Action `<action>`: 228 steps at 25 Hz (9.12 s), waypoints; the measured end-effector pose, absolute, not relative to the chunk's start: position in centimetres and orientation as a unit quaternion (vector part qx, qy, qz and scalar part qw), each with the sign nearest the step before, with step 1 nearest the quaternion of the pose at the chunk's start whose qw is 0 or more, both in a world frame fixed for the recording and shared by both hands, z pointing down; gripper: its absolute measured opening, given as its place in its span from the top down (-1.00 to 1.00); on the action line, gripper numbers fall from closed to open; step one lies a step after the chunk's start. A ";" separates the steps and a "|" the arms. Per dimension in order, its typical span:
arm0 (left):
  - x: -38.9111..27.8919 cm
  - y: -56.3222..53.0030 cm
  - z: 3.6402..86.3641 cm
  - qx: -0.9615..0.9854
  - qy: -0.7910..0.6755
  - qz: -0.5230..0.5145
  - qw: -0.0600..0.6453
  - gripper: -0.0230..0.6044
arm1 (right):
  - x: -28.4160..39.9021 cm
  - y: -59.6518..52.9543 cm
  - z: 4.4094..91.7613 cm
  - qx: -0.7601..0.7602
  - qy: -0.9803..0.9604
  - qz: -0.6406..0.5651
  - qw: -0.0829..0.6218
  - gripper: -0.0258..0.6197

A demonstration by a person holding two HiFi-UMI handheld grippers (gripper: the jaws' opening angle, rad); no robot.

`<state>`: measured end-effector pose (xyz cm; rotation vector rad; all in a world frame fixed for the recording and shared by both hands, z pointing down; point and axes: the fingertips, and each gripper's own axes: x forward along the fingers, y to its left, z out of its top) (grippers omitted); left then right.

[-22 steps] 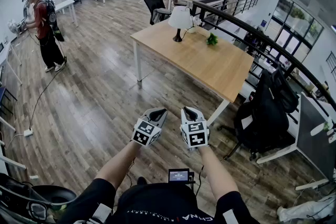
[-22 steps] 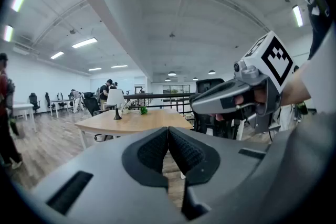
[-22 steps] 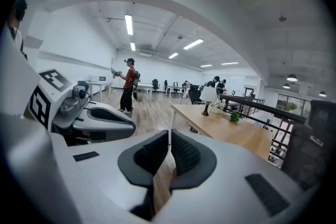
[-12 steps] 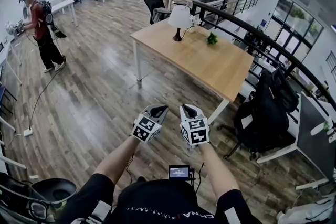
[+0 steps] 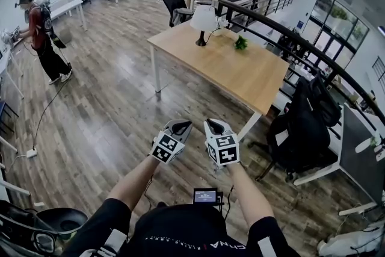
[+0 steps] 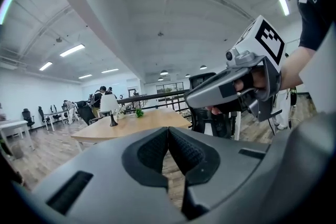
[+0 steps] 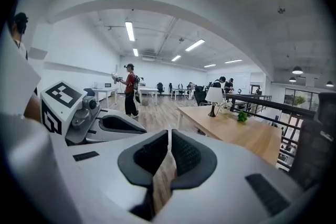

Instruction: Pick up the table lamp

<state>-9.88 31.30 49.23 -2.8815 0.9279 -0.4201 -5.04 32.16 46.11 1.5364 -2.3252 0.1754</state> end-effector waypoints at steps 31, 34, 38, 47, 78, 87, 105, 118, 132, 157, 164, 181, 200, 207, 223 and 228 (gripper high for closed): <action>-4.3 32.9 50.4 -0.934 0.338 -0.116 -0.017 0.86 | 2.4 34.2 48.6 0.514 -0.840 0.105 0.139 0.79; -3.9 33.1 51.2 -0.930 0.344 -0.127 -0.012 0.86 | 3.4 34.0 49.7 0.510 -0.841 0.113 0.142 0.79; -3.8 32.1 51.2 -0.927 0.345 -0.148 0.025 0.86 | 3.9 32.8 50.2 0.509 -0.840 0.121 0.143 0.79; -4.2 22.0 53.2 -0.927 0.352 -0.129 -0.003 0.86 | 6.5 24.2 52.2 0.561 -0.807 0.131 0.131 0.79; -12.6 -11.4 57.2 -0.950 0.277 -0.111 -0.087 0.86 | -2.3 -9.6 54.8 0.570 -0.784 0.175 0.172 0.79; -11.5 -18.6 59.3 -0.939 0.305 -0.132 -0.084 0.86 | -0.3 -18.2 56.3 0.553 -0.798 0.163 0.172 0.79; -0.6 -45.9 56.0 -0.882 0.445 -0.142 -0.070 0.86 | 14.6 -44.4 53.8 0.525 -0.818 0.156 0.175 0.79; 1.8 -51.1 57.5 -0.873 0.449 -0.171 -0.083 0.86 | 16.7 -49.9 55.2 0.519 -0.819 0.185 0.161 0.79; 2.6 -52.1 57.4 -0.916 0.352 -0.176 -0.083 0.86 | 14.7 -50.4 53.5 0.567 -0.789 0.183 0.149 0.79; 5.8 -51.9 57.9 -0.924 0.325 -0.168 -0.112 0.86 | 16.4 -50.0 53.6 0.559 -0.794 0.184 0.152 0.79; 8.4 -54.6 57.4 -0.912 0.368 -0.144 -0.110 0.86 | 18.1 -51.9 52.6 0.534 -0.817 0.158 0.150 0.79; 12.8 -75.8 62.7 -0.887 0.454 -0.062 -0.058 0.31 | 16.2 -68.3 49.8 0.530 -0.839 0.072 0.096 0.79; 15.6 -83.8 61.9 -0.881 0.470 0.040 0.043 0.31 | 16.5 -73.7 49.3 0.518 -0.853 0.005 0.064 0.79; 16.6 -86.1 61.9 -0.890 0.451 0.050 0.049 0.30 | 16.6 -75.2 49.1 0.525 -0.850 0.008 0.050 0.79; 17.7 -88.3 58.5 -0.888 0.454 0.062 0.046 0.82 | 18.7 -78.0 48.3 0.572 -0.818 0.020 0.045 0.79; 18.2 -87.9 59.3 -0.893 0.448 0.030 0.033 0.82 | 19.4 -78.2 48.0 0.595 -0.802 0.021 0.044 0.79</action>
